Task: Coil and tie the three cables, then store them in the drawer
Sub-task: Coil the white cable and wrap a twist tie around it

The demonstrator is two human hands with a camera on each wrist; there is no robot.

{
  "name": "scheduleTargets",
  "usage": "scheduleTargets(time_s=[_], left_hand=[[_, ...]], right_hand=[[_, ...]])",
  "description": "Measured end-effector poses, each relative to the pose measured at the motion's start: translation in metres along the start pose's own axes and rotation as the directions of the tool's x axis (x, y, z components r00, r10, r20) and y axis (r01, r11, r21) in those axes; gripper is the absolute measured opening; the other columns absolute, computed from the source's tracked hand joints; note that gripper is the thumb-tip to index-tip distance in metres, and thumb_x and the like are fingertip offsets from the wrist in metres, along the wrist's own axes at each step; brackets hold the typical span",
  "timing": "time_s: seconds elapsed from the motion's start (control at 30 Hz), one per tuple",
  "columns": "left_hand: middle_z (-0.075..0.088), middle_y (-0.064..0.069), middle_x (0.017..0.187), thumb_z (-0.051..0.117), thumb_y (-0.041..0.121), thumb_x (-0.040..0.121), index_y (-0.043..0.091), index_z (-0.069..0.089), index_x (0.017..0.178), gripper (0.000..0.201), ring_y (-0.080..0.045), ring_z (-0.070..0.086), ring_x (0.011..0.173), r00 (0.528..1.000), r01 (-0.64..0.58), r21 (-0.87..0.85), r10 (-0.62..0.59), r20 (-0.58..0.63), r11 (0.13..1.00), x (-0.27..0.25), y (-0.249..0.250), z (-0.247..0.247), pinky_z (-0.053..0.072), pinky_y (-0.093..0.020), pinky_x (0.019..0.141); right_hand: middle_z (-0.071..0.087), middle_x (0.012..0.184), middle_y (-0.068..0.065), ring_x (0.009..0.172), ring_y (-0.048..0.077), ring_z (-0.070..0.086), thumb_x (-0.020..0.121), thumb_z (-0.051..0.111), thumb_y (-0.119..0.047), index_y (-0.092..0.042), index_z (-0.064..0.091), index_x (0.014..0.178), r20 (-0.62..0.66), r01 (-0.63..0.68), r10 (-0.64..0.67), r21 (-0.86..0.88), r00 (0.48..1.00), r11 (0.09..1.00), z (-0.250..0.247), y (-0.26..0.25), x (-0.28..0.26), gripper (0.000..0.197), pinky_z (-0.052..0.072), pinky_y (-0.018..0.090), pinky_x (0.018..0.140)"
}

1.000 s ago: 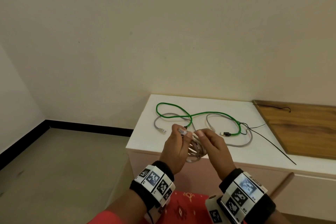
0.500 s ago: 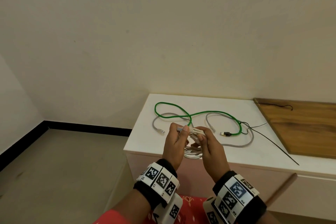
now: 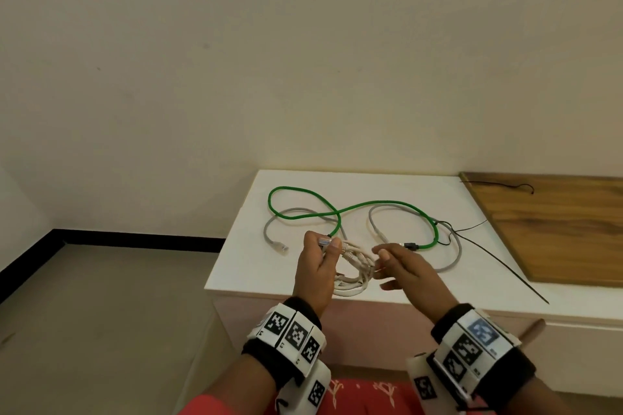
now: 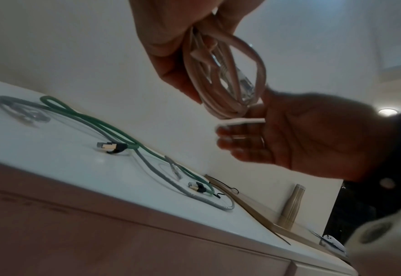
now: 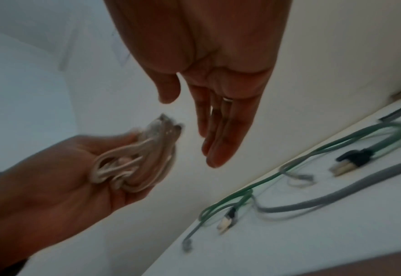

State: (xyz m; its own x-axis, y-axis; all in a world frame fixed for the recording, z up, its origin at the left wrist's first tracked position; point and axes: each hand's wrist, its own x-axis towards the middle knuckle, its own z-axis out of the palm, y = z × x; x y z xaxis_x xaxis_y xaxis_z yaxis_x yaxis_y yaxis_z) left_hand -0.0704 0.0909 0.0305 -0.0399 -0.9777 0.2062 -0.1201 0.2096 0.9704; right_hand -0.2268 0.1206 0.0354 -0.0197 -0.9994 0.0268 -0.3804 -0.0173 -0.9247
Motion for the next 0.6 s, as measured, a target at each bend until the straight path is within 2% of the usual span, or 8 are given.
scheduleTargets(time_s=[0.1, 0.2, 0.3, 0.43, 0.6], left_hand=[[0.044, 0.003, 0.062, 0.045, 0.015, 0.094, 0.017, 0.040, 0.076, 0.019, -0.011, 0.042, 0.057, 0.999, 0.024, -0.016, -0.024, -0.020, 1.000, 0.011, -0.007, 0.003, 0.039, -0.026, 0.061], [0.042, 0.001, 0.062, 0.044, 0.016, 0.094, 0.015, 0.039, 0.077, 0.018, -0.012, 0.040, 0.056, 0.999, 0.040, -0.033, -0.041, -0.031, 0.999, 0.021, -0.015, 0.007, 0.038, -0.023, 0.056], [0.041, -0.001, 0.062, 0.044, 0.017, 0.094, 0.015, 0.040, 0.078, 0.017, -0.014, 0.039, 0.056, 0.998, 0.050, -0.037, -0.051, -0.040, 0.998, 0.032, -0.024, 0.013, 0.039, -0.018, 0.052], [0.042, -0.002, 0.062, 0.043, 0.017, 0.094, 0.014, 0.041, 0.079, 0.016, -0.014, 0.039, 0.057, 0.997, 0.060, -0.048, -0.062, -0.041, 0.997, 0.039, -0.035, 0.018, 0.038, -0.011, 0.048], [0.043, -0.002, 0.062, 0.043, 0.017, 0.094, 0.011, 0.042, 0.081, 0.015, -0.014, 0.040, 0.057, 0.997, 0.070, -0.049, -0.072, -0.038, 0.996, 0.047, -0.045, 0.022, 0.037, -0.011, 0.048]], right_hand=[[0.062, 0.072, 0.002, 0.073, 0.022, 0.061, 0.090, 0.052, -0.012, -0.017, 0.058, 0.078, -0.052, -0.121, 0.114, -0.166, 0.992, 0.979, -0.043, 0.023, 0.015, 0.015, 0.050, 0.030, 0.067], [0.065, 0.070, 0.006, 0.069, 0.021, 0.059, 0.085, 0.059, -0.010, -0.019, 0.060, 0.070, -0.171, -0.232, 0.175, -0.419, 0.970, 0.878, -0.084, 0.047, 0.038, 0.017, 0.051, 0.035, 0.073], [0.070, 0.087, 0.012, 0.084, 0.027, 0.061, 0.083, 0.061, -0.008, -0.011, 0.068, 0.082, -0.301, -0.342, 0.203, -0.539, 0.932, 0.770, -0.116, 0.067, 0.070, 0.008, 0.048, 0.035, 0.078], [0.070, 0.100, 0.017, 0.091, 0.031, 0.061, 0.084, 0.057, -0.007, -0.007, 0.069, 0.088, -0.339, -0.396, 0.224, -0.617, 0.914, 0.680, -0.139, 0.081, 0.106, 0.013, 0.045, 0.031, 0.074], [0.058, 0.125, 0.011, 0.116, 0.028, 0.053, 0.087, 0.056, -0.017, -0.009, 0.060, 0.115, -0.324, -0.440, 0.300, -0.706, 0.897, 0.555, -0.142, 0.095, 0.138, 0.029, 0.043, 0.033, 0.096]])
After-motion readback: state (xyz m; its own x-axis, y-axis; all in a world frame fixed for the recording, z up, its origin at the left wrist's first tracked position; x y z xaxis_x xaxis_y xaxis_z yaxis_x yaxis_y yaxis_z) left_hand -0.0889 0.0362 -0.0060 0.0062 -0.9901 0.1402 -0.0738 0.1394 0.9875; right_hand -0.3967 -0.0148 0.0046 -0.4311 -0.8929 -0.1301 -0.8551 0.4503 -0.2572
